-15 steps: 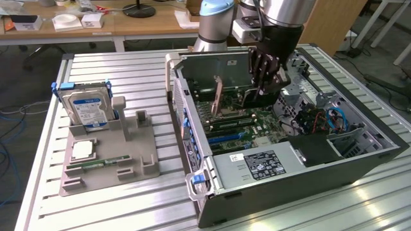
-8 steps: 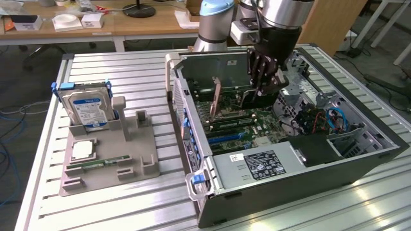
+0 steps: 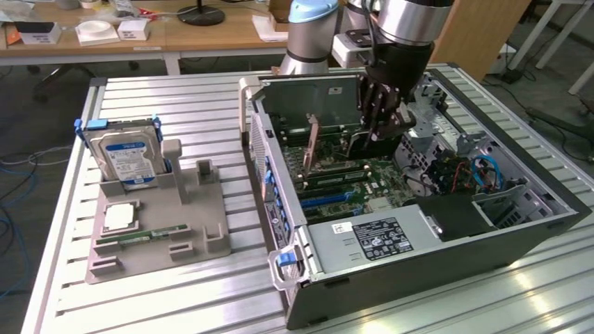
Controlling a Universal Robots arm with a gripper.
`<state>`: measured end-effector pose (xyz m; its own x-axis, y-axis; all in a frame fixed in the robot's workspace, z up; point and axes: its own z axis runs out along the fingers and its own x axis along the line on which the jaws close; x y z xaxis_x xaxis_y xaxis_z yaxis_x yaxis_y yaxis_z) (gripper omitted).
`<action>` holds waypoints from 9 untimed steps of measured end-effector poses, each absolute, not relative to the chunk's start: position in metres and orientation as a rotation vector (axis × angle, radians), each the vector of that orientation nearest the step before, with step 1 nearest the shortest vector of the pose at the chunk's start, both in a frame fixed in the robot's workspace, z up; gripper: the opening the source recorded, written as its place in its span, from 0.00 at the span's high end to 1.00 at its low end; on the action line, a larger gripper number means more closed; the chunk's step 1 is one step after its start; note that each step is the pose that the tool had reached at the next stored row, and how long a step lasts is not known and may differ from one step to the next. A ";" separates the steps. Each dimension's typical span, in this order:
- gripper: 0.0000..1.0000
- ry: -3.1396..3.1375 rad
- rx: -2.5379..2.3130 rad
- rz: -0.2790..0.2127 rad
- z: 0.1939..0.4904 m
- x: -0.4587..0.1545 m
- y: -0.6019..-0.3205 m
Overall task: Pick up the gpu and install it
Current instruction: 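Insert the gpu into the slot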
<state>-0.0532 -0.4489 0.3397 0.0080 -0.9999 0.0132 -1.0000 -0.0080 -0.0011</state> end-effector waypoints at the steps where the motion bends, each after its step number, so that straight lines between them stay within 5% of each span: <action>1: 0.74 -2.206 2.224 0.016 0.339 -0.053 -0.449; 9: 0.74 -2.206 2.224 0.017 0.334 -0.054 -0.449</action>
<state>-0.0536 -0.4492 0.3338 0.0080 -0.9999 0.0141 -1.0000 -0.0080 -0.0010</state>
